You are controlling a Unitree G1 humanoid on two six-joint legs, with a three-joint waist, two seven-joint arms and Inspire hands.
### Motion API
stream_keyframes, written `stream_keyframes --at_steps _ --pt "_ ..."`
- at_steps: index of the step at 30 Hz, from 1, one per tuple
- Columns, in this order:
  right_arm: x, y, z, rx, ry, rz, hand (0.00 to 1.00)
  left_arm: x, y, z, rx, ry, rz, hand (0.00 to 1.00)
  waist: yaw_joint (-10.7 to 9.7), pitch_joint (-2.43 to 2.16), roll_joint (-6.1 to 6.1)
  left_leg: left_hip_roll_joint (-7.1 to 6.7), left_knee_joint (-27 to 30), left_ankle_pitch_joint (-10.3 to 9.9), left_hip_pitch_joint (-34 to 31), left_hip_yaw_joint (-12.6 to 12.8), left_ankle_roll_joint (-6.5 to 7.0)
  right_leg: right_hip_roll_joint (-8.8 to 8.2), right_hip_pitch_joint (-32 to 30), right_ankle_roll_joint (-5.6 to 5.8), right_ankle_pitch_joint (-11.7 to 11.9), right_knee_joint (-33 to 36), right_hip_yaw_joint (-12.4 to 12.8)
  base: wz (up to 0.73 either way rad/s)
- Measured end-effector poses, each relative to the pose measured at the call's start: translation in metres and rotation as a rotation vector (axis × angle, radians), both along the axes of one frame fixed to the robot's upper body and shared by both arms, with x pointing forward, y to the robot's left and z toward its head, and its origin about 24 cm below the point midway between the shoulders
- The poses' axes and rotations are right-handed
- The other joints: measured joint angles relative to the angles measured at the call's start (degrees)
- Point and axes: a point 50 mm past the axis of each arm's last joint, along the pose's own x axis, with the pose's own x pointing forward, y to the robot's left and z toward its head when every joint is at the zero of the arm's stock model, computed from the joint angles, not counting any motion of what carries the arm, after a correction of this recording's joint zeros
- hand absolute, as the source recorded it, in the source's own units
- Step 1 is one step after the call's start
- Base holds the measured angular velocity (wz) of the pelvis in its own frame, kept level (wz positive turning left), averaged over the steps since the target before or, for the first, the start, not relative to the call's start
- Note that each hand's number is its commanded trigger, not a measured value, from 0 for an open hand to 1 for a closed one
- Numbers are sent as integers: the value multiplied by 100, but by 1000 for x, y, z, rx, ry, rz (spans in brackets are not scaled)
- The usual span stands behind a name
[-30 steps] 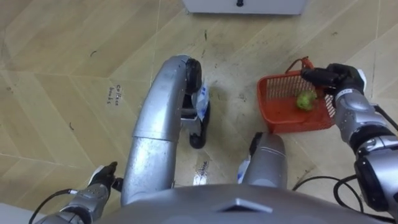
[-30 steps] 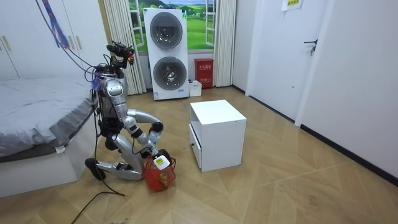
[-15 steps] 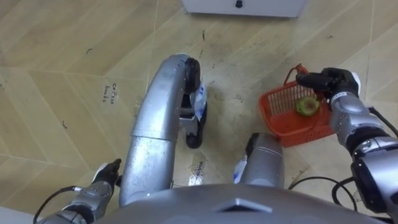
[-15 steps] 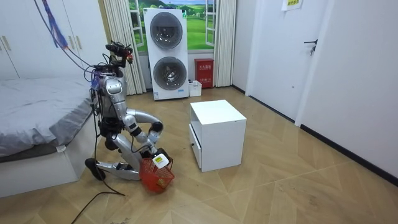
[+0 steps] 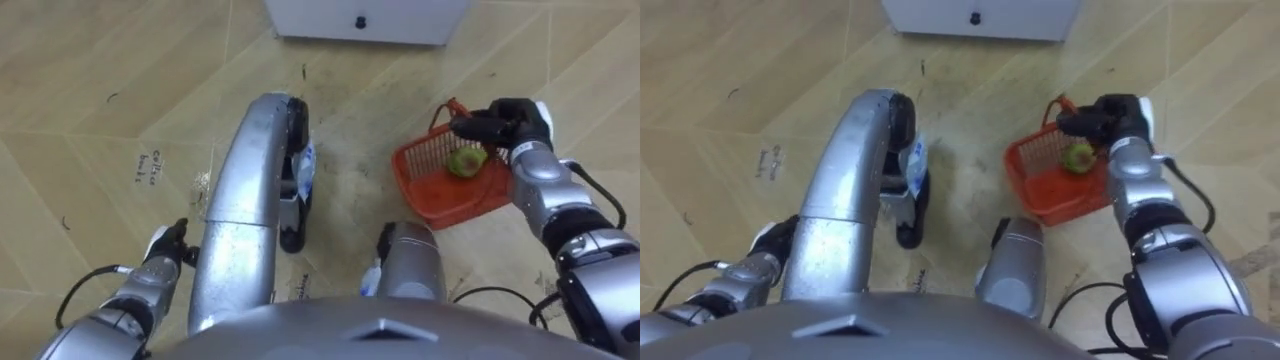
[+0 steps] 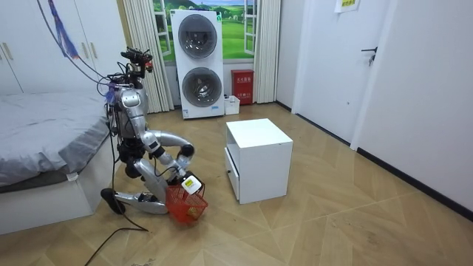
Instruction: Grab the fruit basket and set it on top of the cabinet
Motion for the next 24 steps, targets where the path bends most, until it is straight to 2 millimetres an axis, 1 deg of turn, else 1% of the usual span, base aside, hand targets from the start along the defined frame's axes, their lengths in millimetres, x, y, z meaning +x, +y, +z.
stream_keyframes --at_steps 1,3,4,5,6,7,8,9,10,11,12,13,14,15,16,17,18,19,20,21,22,23,24 --pt "1 7 2 -2 -18 31 100 3 1 1 14 -10 2 0 -22 -24 10 14 44 -62 49 -26 16 46 73 -5 -3 -53 -4 -9" --pt "2 16 3 12 -33 53 100 7 1 3 21 -25 10 0 -109 -66 34 22 68 -100 88 -48 68 176 118 -20 -45 -173 19 -3" --pt "4 20 4 19 -43 67 100 10 2 4 23 -37 25 0 -139 -83 55 26 50 -108 104 -65 92 309 137 -5 -121 -292 90 -8" --pt "4 23 4 15 -42 83 100 13 4 6 28 -51 44 0 -148 -90 67 46 -3 -114 152 -74 115 415 154 25 -174 -449 173 -14" --pt "3 24 3 11 -39 94 100 15 5 6 29 -58 55 0 -149 -90 67 50 -62 -115 196 -73 124 441 153 30 -179 -544 205 -22" --pt "2 27 2 4 -37 113 100 17 7 8 30 -68 73 0 -146 -96 73 76 -254 -112 313 -81 135 517 127 30 -179 -828 263 -31" --pt "1 29 2 6 -40 122 100 19 7 9 26 -83 99 0 -144 -112 96 166 -549 -108 474 -91 140 560 78 30 -179 -1224 280 -51" --pt "-1 31 2 13 -43 133 100 19 8 9 25 -93 127 0 -130 -122 109 240 -950 -76 695 -126 98 598 75 32 -178 -1772 284 -52" --pt "-2 32 3 15 -47 141 100 19 9 9 25 -97 139 0 -111 -128 101 259 -1188 -23 816 -135 74 598 83 47 -169 -2077 277 -60" --pt "-1 36 5 13 -60 164 100 20 10 10 30 -110 161 0 -124 -136 98 339 -1694 139 1073 -149 86 610 136 109 -131 -2767 223 -52" --pt "0 38 6 10 -65 176 100 20 11 11 31 -119 174 0 -125 -136 99 375 -1954 236 1207 -178 89 623 168 147 -93 -3120 200 -81" --pt "2 42 9 9 -81 200 100 18 13 11 26 -127 200 0 -131 -140 106 417 -2485 413 1458 -314 41 673 220 210 -21 -3824 166 -110" --pt "4 50 12 15 -101 235 100 13 16 10 23 -127 242 0 -144 -137 106 421 -2881 624 1698 -544 5 621 243 142 -184 -4490 180 -134" --pt "8 56 17 18 -125 261 100 7 18 9 18 -121 276 0 -157 -129 108 433 -2867 818 1768 -648 37 550 320 169 -274 -4877 179 -167" --pt "7 66 21 24 -155 299 100 -8 23 5 16 -97 327 0 -94 -55 32 492 -2618 1186 1733 -593 108 608 888 236 -420 -5686 47 -112" --pt "-5 56 22 28 -171 259 100 -8 19 4 14 -90 300 0 -130 -69 91 239 -3285 1161 1751 -231 159 715 1254 240 -397 -6159 67 -56" --pt "-12 50 21 29 -172 233 100 -4 17 5 9 -106 281 0 -138 -96 130 91 -3842 1327 1795 96 253 761 1345 244 -346 -6282 -22 44" --pt "-19 40 20 23 -162 196 100 1 22 10 14 -141 272 0 -149 -178 142 -11 -4340 1668 1900 317 639 806 1512 197 -257 -6397 -277 71" --pt "-21 42 20 35 -169 175 100 10 28 16 23 -183 293 0 -153 -213 16 -2 -4598 1686 1972 324 721 818 1493 112 -28 -6568 -476 52" --pt "-20 42 25 46 -194 179 100 9 27 16 13 -192 307 0 -108 -215 11 13 -5022 1844 2158 255 664 848 1456 178 81 -6865 -492 18" --pt "-18 42 29 56 -211 182 100 6 25 14 10 -179 313 0 -74 -217 8 12 -5296 1947 2339 254 635 829 1465 189 87 -7099 -453 -32" --pt "-19 42 33 67 -235 191 100 -7 22 8 13 -139 331 0 -17 -224 24 3 -5864 2157 2800 253 546 761 1552 191 122 -7668 -459 -40" --pt "-21 43 35 66 -244 201 100 -15 22 6 19 -118 338 0 -2 -229 33 6 -6141 2263 3040 245 504 745 1607 146 162 -7991 -472 -44"
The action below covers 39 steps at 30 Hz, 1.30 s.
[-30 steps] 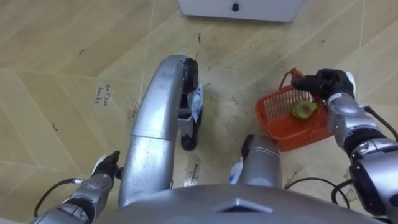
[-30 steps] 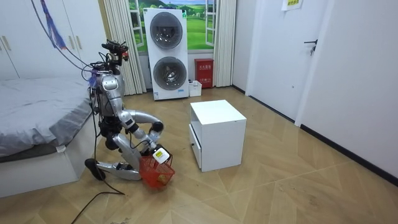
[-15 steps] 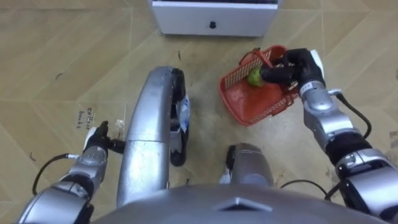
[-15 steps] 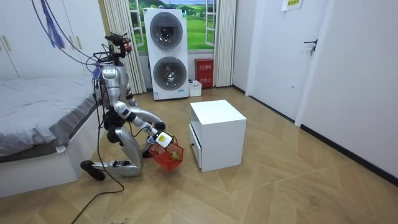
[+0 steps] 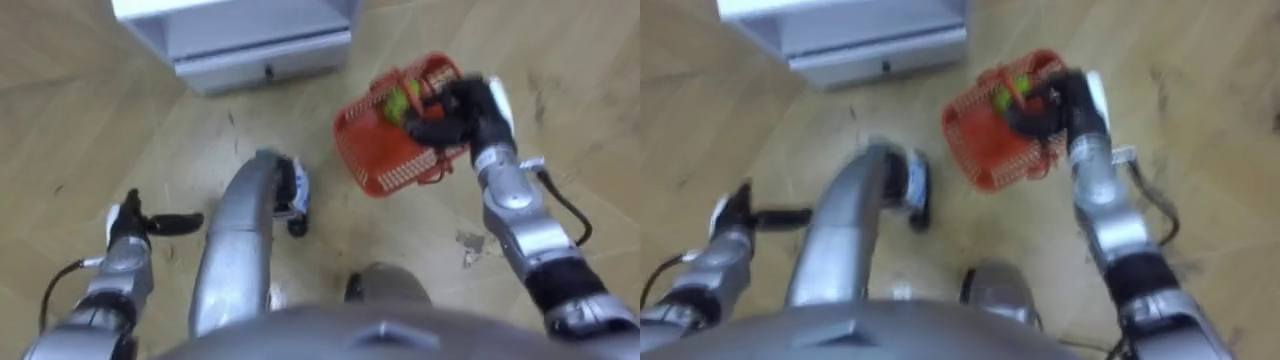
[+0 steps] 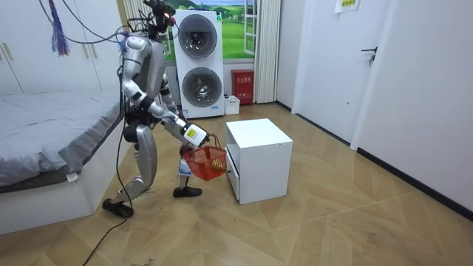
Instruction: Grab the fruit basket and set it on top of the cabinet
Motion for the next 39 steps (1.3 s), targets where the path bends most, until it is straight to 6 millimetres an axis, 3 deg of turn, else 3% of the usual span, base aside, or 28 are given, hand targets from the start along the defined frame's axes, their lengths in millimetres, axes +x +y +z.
stream_keyframes --at_steps 1,2,5,9,14,19,24,27,30,31,32,33,34,35,36,37,39 --pt "-2 2 6 2 -33 18 100 -13 2 -3 8 34 12 0 24 2 -2 5 -506 219 433 -14 -78 20 75 -50 129 -708 -11 -20" --pt "-9 3 9 11 -50 22 100 -23 5 -4 18 60 21 0 26 -5 7 12 -848 410 748 -51 -150 75 167 -52 231 -1128 -178 -9" --pt "-14 6 20 40 -93 51 100 -43 8 -7 29 107 44 0 7 -30 4 54 -1370 805 1072 -123 -318 201 429 -222 430 -1556 -606 2" --pt "-22 11 25 54 -94 102 100 -52 4 -9 17 111 52 0 7 -32 18 124 -1929 1259 1279 -386 -491 363 516 -436 565 -1682 -849 21" --pt "-20 17 31 62 -107 167 100 -69 0 -12 -1 150 56 0 76 -54 75 204 -2236 1479 1557 -398 -535 495 706 -542 677 -1895 -866 -1" --pt "-19 21 38 70 -126 213 100 -76 -1 -13 -18 167 46 0 151 -67 110 209 -2330 1478 1725 -347 -559 505 887 -552 740 -2093 -836 -4" --pt "-17 26 48 68 -164 266 100 -75 0 -13 -40 162 59 0 306 -63 105 208 -2198 1288 1797 -221 -584 438 1037 -540 734 -2214 -708 -11" --pt "-15 29 55 76 -193 285 100 -79 1 -14 -41 179 62 0 380 -42 20 209 -1796 875 1838 25 -540 341 1318 -451 689 -2384 -690 -5" --pt "-14 33 62 61 -221 312 100 -80 -1 -15 -44 186 55 0 427 -44 -7 208 -1481 493 1807 77 -495 218 1396 -359 687 -2133 -695 0" --pt "-14 33 63 62 -222 317 100 -81 -1 -15 -42 192 54 0 434 -43 10 200 -1271 309 1833 82 -478 126 1316 -190 779 -1631 -697 11" --pt "-14 33 63 62 -223 318 100 -81 1 -14 -40 195 66 0 414 -45 4 186 -1109 94 1902 116 -432 -23 1107 -81 997 -925 -689 18" --pt "-13 33 63 59 -225 320 100 -76 2 -14 -39 183 71 0 412 -43 -4 158 -1058 -4 1955 116 -415 -126 954 -116 1190 -510 -679 24" --pt "-13 34 63 58 -224 321 100 -75 3 -13 -38 182 85 0 430 -46 -9 105 -1036 -166 2115 73 -379 -285 715 -226 1747 189 -682 13" --pt "-13 35 62 54 -222 328 100 -72 4 -13 -34 179 89 0 486 -34 42 92 -1073 -283 2351 28 -356 -362 567 -372 2503 654 -686 7" --pt "-13 36 62 55 -221 330 100 -70 4 -13 -30 175 89 0 493 -28 59 90 -1148 -327 2486 -4 -349 -363 514 -411 2912 806 -678 8" --pt "-13 38 62 63 -225 331 100 -64 5 -11 -20 163 89 0 507 -25 145 89 -1330 -365 2710 -137 -340 -330 361 -393 3170 1050 -662 15" --pt "-9 41 65 68 -240 344 100 -51 5 -10 -16 130 80 0 533 0 223 112 -1640 -345 2973 -302 -365 -224 -80 -292 2803 1175 -671 23"
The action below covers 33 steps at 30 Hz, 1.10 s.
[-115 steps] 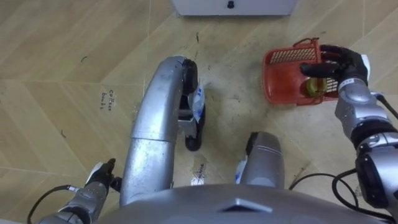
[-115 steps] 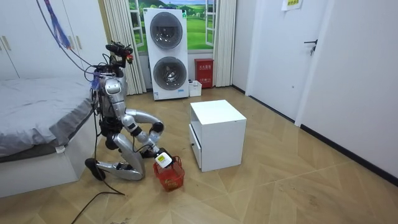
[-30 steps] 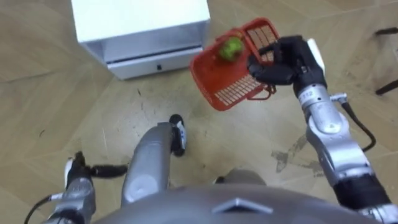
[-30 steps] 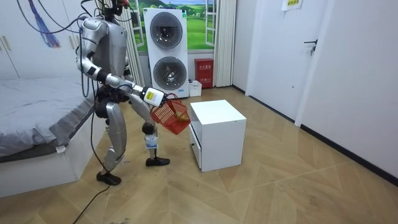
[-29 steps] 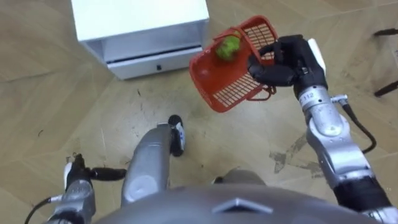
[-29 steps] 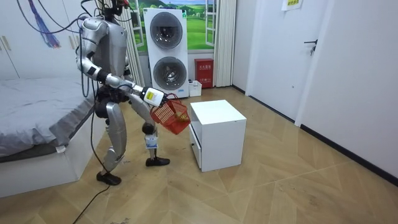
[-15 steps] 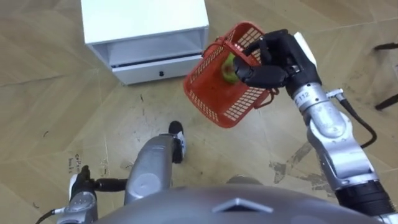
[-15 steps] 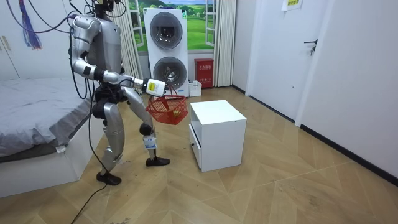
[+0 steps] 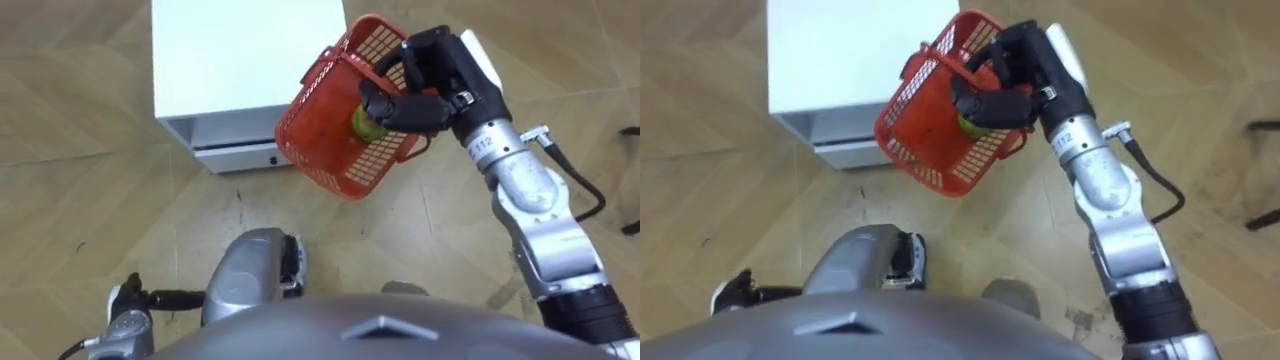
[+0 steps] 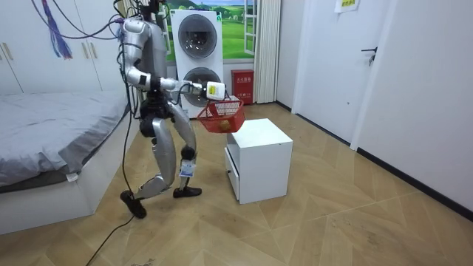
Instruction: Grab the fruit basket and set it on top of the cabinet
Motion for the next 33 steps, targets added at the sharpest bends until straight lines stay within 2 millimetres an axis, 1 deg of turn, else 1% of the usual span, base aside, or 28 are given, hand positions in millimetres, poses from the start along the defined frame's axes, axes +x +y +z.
stream_keyframes --at_steps 1,2,3,4,5,6,7,8,9,10,11,12,13,14,15,16,17,19,21,25,28,30,31,33 --pt "1 2 -1 1 2 7 100 10 -1 1 2 -26 -15 0 -8 10 51 25 -205 22 193 -94 -16 130 -290 23 -222 -198 45 28" --pt "1 4 -6 3 25 6 100 16 -2 2 2 -46 -22 0 -11 3 93 43 -369 24 395 -185 -28 280 -489 38 -419 -640 165 32" --pt "0 5 -9 1 36 3 100 18 -3 3 1 -56 -27 0 -39 1 111 44 -447 22 486 -245 -37 333 -549 34 -479 -943 200 42" --pt "0 6 -14 -7 56 2 100 23 -5 3 0 -72 -47 0 -75 5 135 44 -583 22 642 -357 -63 460 -614 43 -503 -1686 334 47" --pt "-2 9 -17 -16 73 10 100 25 -7 4 -1 -83 -62 0 -55 2 131 24 -727 27 787 -437 -106 568 -627 60 -454 -2585 474 50" --pt "-2 12 -18 -17 77 17 100 26 -8 3 -3 -88 -64 0 -8 -19 98 2 -757 4 873 -504 -153 626 -588 -15 -172 -3471 613 35" --pt "-2 12 -18 -19 75 21 100 25 -8 3 -5 -86 -62 0 0 -27 87 -1 -755 -32 900 -562 -204 653 -577 -86 156 -3681 629 38" --pt "-3 13 -20 -26 85 22 100 19 -9 2 -14 -73 -60 0 39 -84 163 76 -809 -40 966 -682 -264 695 -385 -134 167 -3850 489 26" --pt "-3 14 -20 -31 85 28 100 17 -9 1 -15 -68 -59 0 83 -86 180 118 -867 -22 1017 -698 -295 737 -297 -176 192 -3960 390 27" --pt "-2 16 -20 -38 87 43 100 10 -8 0 -15 -47 -50 0 118 -81 190 181 -1027 32 1118 -690 -384 797 -105 -219 219 -4189 277 27" --pt "-1 16 -22 -44 94 47 100 3 -8 -1 -14 -27 -49 0 120 -80 186 233 -1182 74 1228 -687 -447 862 64 -224 222 -4365 217 33" --pt "0 16 -23 -43 99 46 100 1 -8 -1 -14 -17 -52 0 132 -83 179 259 -1275 89 1298 -685 -471 888 126 -224 222 -4440 170 37" --pt "1 14 -26 -44 110 39 100 -4 -8 -2 -14 0 -54 0 135 -83 167 306 -1434 98 1387 -688 -485 949 217 -227 224 -4566 105 28" --pt "2 14 -27 -48 116 39 100 -9 -8 -3 -16 14 -51 0 151 -81 131 318 -1516 104 1392 -693 -497 993 245 -227 224 -4658 97 24" --pt "3 14 -27 -49 117 38 100 -10 -9 -3 -17 20 -50 0 158 -71 113 322 -1527 106 1379 -695 -499 1007 245 -229 225 -4686 88 13" --pt "5 15 -28 -52 120 41 100 -15 -8 -4 -12 41 -63 0 196 -52 76 345 -1529 106 1340 -699 -499 1036 259 -246 235 -4785 80 0" --pt "7 15 -28 -55 120 35 100 -18 -8 -4 -7 57 -86 0 225 -45 43 367 -1530 106 1287 -703 -500 1060 263 -263 266 -4891 48 0" --pt "8 14 -31 -50 132 20 100 -18 -9 -5 -5 77 -122 0 250 -46 6 388 -1532 105 1230 -706 -500 1087 265 -266 311 -5004 -13 6" --pt "11 16 -37 -57 155 20 100 -16 -9 -5 -18 84 -153 0 266 -47 -37 388 -1532 106 1185 -720 -500 1088 262 -265 312 -5052 -45 10" --pt "15 22 -44 -75 180 41 100 -13 -11 -5 -21 89 -199 0 295 -43 -59 389 -1535 106 1170 -738 -500 1082 269 -265 312 -5052 -85 5" --pt "14 24 -47 -77 188 45 100 -11 -11 -5 -23 94 -222 0 298 -36 -58 378 -1538 106 1113 -861 -500 1070 280 -265 312 -5053 -202 18" --pt "15 26 -52 -91 203 45 100 -10 -11 -5 -18 97 -239 0 310 -22 -64 376 -1538 106 1076 -880 -500 1066 272 -265 312 -5055 -240 19" --pt "16 26 -54 -106 209 45 100 -11 -11 -5 -15 106 -253 0 336 -2 -72 369 -1537 106 1051 -906 -500 1063 263 -265 312 -5055 -297 14" --pt "20 25 -56 -142 202 33 100 -11 -11 -5 -6 130 -292 0 390 22 -111 355 -1530 106 927 -934 -500 1028 173 -264 312 -5050 -429 16"
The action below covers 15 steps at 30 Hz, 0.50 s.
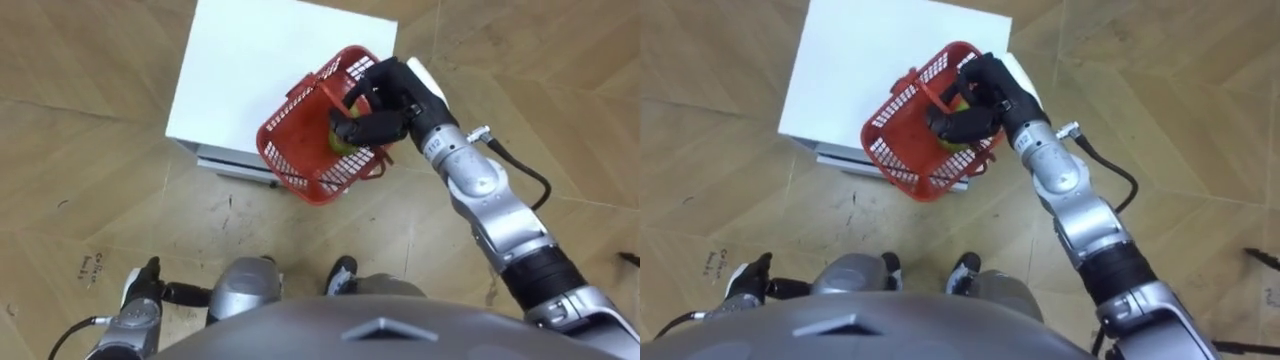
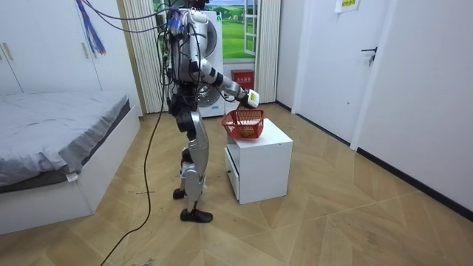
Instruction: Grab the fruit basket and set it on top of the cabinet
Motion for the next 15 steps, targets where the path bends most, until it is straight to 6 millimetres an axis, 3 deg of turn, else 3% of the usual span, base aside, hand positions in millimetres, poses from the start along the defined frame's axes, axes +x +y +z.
stream_keyframes --at_steps 6,11,12,13,14,15 --pt "11 2 0 -12 -21 -49 100 -1 0 -1 1 35 -23 0 76 -10 -130 -43 123 2 -266 -98 2 -52 -131 9 5 2 -257 18" --pt "22 3 -1 -21 -18 -74 100 -2 0 -1 4 46 -31 0 72 1 -118 -44 234 3 -372 -107 4 -73 -122 28 17 1 -392 12" --pt "24 2 -1 -26 -20 -78 65 -2 0 -1 6 49 -35 0 76 3 -114 -44 244 3 -379 -107 5 -77 -120 28 17 2 -395 6" --pt "28 1 -1 -37 -22 -89 47 -3 0 -1 9 58 -34 0 95 8 -107 -44 259 3 -403 -109 5 -76 -115 28 18 2 -398 4" --pt "32 0 1 -45 -30 -100 0 -4 1 -1 10 64 -33 0 109 17 -94 -43 281 3 -425 -119 5 -77 -116 27 19 3 -405 8" --pt "35 -1 2 -54 -36 -110 0 -4 1 -1 12 68 -33 0 109 26 -81 -42 311 3 -455 -145 5 -91 -118 23 21 4 -438 10"
